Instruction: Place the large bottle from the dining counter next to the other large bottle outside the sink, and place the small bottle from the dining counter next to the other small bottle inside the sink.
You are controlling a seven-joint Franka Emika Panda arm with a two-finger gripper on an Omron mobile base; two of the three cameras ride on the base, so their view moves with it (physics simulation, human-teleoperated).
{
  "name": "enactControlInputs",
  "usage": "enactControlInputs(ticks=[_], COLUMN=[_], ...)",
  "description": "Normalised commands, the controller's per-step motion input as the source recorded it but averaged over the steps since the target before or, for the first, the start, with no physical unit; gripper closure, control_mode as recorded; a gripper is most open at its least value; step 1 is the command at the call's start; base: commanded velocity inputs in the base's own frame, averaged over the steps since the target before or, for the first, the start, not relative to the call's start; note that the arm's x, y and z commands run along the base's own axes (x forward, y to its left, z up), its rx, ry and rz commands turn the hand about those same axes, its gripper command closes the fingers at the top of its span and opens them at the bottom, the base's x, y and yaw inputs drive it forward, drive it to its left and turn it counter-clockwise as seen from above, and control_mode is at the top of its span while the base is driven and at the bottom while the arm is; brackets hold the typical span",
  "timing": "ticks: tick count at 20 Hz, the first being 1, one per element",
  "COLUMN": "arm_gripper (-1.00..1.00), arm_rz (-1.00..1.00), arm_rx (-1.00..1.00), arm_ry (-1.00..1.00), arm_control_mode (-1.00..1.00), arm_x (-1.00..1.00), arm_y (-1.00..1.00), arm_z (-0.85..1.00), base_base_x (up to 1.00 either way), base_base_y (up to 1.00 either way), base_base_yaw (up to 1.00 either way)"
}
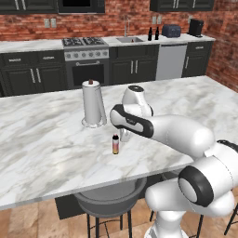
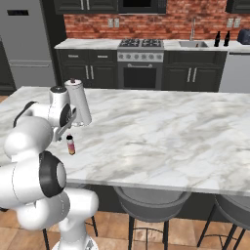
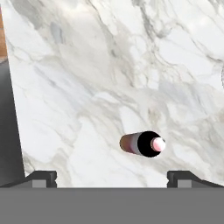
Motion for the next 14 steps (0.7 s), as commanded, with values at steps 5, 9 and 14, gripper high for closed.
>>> enactControlInputs(ticks=[5,9,14], arm_gripper=[-1.00,-1.00,-1.00], arm_rz=[0.02,0.00,-0.02], arm_rx=[0.00,-0.02,-0.03], arm_ry=[0.00,0.02,0.04], arm_control_mode=[-1.00,-1.00,-1.00], arm_x=[0.00,0.00,0.02], arm_y=[0.02,0.00,0.00], arm_z=[0.00,0.00,0.00], base_base_x=[0.00,0.00,0.00], base_base_y=[0.00,0.00,0.00], base_base_yaw=[0.00,0.00,0.00])
